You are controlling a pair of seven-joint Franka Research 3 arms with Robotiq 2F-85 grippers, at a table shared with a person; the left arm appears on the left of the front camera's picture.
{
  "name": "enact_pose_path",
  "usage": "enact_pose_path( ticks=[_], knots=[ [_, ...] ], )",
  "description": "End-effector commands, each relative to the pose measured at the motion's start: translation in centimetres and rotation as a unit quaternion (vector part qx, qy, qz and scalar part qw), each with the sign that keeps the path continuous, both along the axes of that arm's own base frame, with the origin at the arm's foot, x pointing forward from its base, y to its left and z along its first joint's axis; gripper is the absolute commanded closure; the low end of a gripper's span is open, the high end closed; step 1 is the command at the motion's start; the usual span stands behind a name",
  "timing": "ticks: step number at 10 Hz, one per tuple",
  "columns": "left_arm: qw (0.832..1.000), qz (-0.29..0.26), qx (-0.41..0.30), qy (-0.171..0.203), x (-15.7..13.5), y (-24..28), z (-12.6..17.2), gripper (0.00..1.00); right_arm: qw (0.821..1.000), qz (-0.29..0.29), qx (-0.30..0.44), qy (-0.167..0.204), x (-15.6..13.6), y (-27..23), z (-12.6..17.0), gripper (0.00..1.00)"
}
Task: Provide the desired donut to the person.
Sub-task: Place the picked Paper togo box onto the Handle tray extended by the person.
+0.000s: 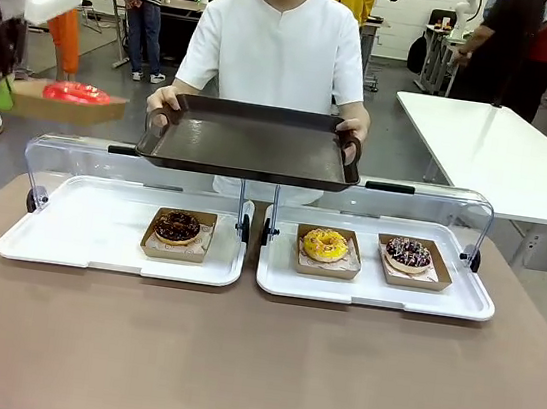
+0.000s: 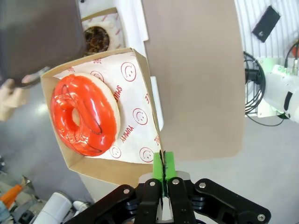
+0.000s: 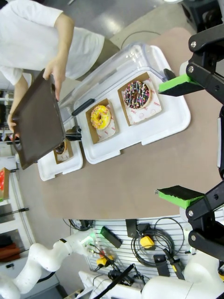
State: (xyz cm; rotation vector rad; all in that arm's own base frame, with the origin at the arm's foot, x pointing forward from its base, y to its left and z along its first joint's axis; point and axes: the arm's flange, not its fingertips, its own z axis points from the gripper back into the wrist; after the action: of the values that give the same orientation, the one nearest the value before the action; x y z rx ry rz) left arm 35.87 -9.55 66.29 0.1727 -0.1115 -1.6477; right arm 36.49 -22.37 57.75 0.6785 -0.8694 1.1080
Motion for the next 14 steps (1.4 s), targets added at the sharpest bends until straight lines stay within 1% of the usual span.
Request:
enact_pose_path(
  ticks=[1,2,3,4,7,8,10,12,14],
  knots=[
    [0.999,-0.011,0.022,-0.021,1.9,-2.7,3.1,0.99,1.0,-0.005,-0.003,0.003,0.1,0.0,0.1,0.0],
    [0.999,-0.014,0.021,-0.025,3.6,-4.3,3.4,0.99,1.0,-0.005,-0.003,0.003,0.1,0.0,0.1,0.0],
    [0.998,-0.03,0.026,-0.04,6.4,-5.5,4.1,0.99,1.0,-0.005,-0.003,0.003,0.1,0.0,0.1,0.0],
    [0.999,-0.038,0.01,-0.034,9.4,-6.6,4.5,0.99,1.0,-0.005,-0.003,0.003,0.1,0.0,0.1,0.0],
    [0.997,-0.028,-0.034,-0.059,14.9,-8.9,2.8,0.99,1.0,-0.005,-0.003,0.003,0.1,0.0,0.1,0.0],
    [0.997,-0.026,-0.048,-0.054,16.5,-9.2,2.2,0.99,1.0,-0.005,-0.003,0.003,0.1,0.0,0.1,0.0],
    [0.997,-0.006,-0.065,-0.048,18.1,-10.4,0.1,0.99,1.0,-0.005,-0.003,0.003,0.1,0.0,0.1,0.0],
    [0.997,0.007,-0.073,-0.027,20.4,-11.1,-2.2,0.99,1.0,-0.005,-0.003,0.003,0.1,0.0,0.1,0.0],
    [0.996,0.017,-0.085,-0.026,21.4,-11.6,-4.5,0.99,1.0,-0.005,-0.003,0.003,0.1,0.0,0.1,0.0]
  ],
)
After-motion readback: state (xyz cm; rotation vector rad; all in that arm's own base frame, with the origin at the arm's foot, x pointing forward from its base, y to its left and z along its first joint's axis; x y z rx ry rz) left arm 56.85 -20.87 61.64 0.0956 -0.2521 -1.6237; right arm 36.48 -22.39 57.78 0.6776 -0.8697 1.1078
